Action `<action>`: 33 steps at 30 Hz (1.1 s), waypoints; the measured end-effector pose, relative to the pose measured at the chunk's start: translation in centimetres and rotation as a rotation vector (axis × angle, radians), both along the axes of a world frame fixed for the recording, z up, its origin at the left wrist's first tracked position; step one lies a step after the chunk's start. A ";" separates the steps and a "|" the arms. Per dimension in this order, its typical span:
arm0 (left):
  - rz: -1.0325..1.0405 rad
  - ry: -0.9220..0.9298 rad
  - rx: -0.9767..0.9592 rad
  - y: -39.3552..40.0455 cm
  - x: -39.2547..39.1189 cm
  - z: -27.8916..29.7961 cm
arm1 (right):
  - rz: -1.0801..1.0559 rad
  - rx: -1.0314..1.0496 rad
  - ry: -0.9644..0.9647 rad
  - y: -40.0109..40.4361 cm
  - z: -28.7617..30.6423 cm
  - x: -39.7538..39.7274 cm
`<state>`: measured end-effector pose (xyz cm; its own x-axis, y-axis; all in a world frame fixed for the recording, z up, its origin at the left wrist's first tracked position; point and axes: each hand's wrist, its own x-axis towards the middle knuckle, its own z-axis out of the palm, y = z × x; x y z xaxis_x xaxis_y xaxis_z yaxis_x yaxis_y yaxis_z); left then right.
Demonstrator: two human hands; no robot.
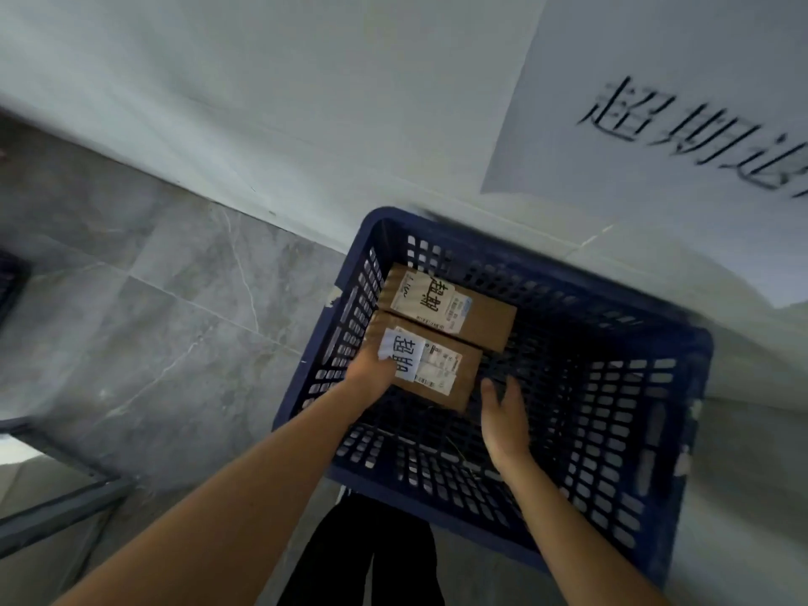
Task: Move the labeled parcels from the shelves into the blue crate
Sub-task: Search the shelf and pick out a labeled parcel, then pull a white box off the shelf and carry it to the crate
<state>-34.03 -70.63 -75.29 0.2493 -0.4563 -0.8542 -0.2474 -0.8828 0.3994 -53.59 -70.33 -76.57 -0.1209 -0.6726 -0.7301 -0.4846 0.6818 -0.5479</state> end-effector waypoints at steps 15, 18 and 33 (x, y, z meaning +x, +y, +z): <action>-0.671 -1.001 -0.668 2.8 8.8 36.3 | 0.929 -0.978 0.231 -5.1 36.0 11.9; -0.530 -1.165 -0.700 4.7 13.1 43.6 | 0.989 -1.179 0.238 -4.5 43.2 17.7; 0.149 -1.726 -0.367 33.3 28.8 67.0 | 1.304 -1.766 -0.269 16.0 66.1 43.7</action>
